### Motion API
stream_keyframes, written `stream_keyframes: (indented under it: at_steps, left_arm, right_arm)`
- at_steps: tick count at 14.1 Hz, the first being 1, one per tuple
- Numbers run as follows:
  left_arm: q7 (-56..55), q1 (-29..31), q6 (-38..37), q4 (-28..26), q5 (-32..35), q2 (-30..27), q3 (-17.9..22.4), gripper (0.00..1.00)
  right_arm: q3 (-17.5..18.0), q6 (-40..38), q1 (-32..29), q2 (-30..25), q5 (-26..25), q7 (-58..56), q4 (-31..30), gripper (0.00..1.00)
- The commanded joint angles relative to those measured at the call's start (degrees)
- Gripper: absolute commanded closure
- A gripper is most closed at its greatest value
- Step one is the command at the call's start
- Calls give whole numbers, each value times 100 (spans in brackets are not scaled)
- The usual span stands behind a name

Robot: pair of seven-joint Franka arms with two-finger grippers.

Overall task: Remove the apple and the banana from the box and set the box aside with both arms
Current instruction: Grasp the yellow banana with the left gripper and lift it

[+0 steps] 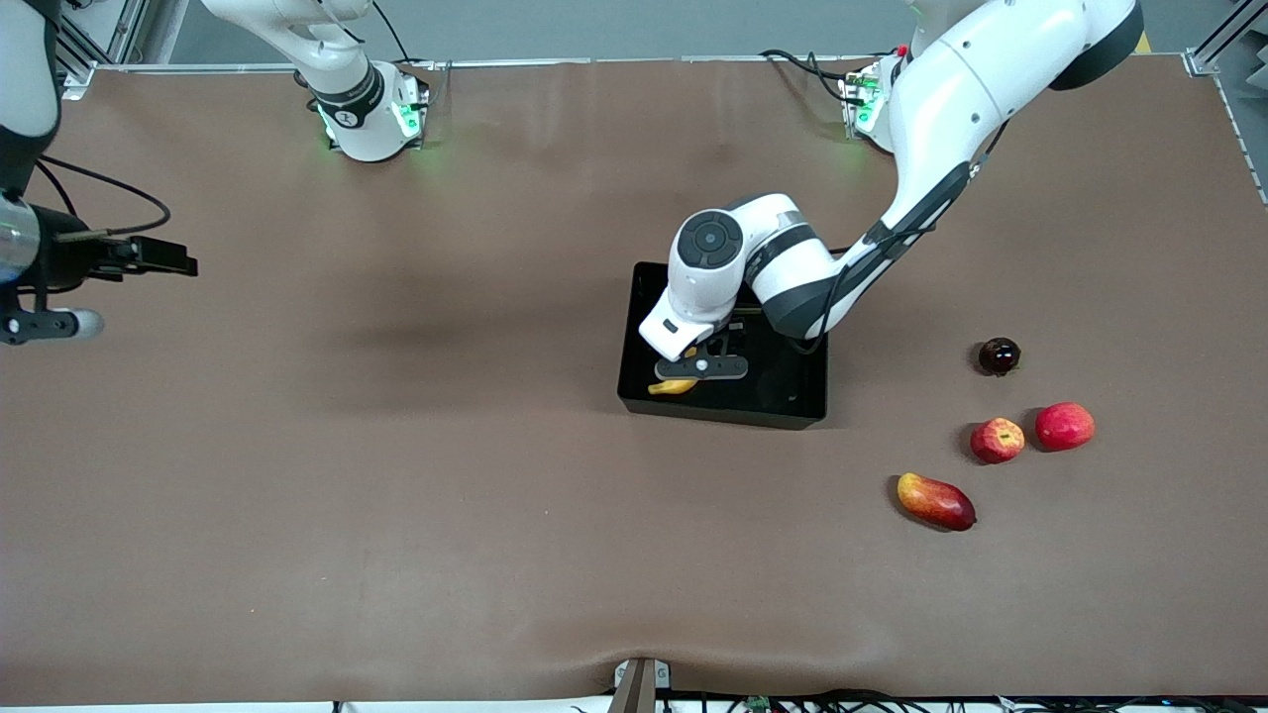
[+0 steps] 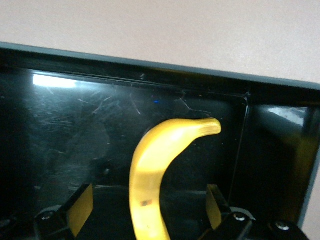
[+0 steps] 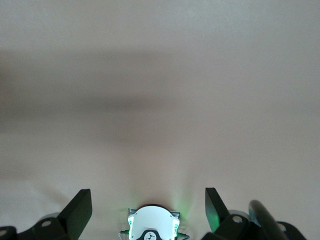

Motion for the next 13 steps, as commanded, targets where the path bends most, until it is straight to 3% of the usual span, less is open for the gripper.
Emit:
stream_keyframes:
  at_steps: [1, 3, 4, 7, 8, 13]
  left_arm:
    - [-135, -388, 386, 149, 141, 150, 448, 0]
    - [-152, -582, 834, 149, 62, 290, 687, 2]
    - [-144, -583, 992, 149, 88, 361, 714, 17]
    - [-109, -600, 1020, 140, 132, 405, 741, 92]
    - [-126, -609, 1012, 140, 123, 397, 741, 100]
    - [-82, -539, 644, 158, 141, 20, 706, 100]
  right_arm:
    - [54, 26, 66, 24, 83, 127, -216, 0]
    - [54, 79, 101, 6, 109, 407, -305, 0]
    - [54, 71, 119, -20, 118, 530, -401, 0]
    - [54, 97, 233, -47, 109, 558, -551, 0]
    - [54, 88, 225, -47, 109, 558, -586, 0]
    - [63, 273, 277, -152, 118, 567, -974, 0]
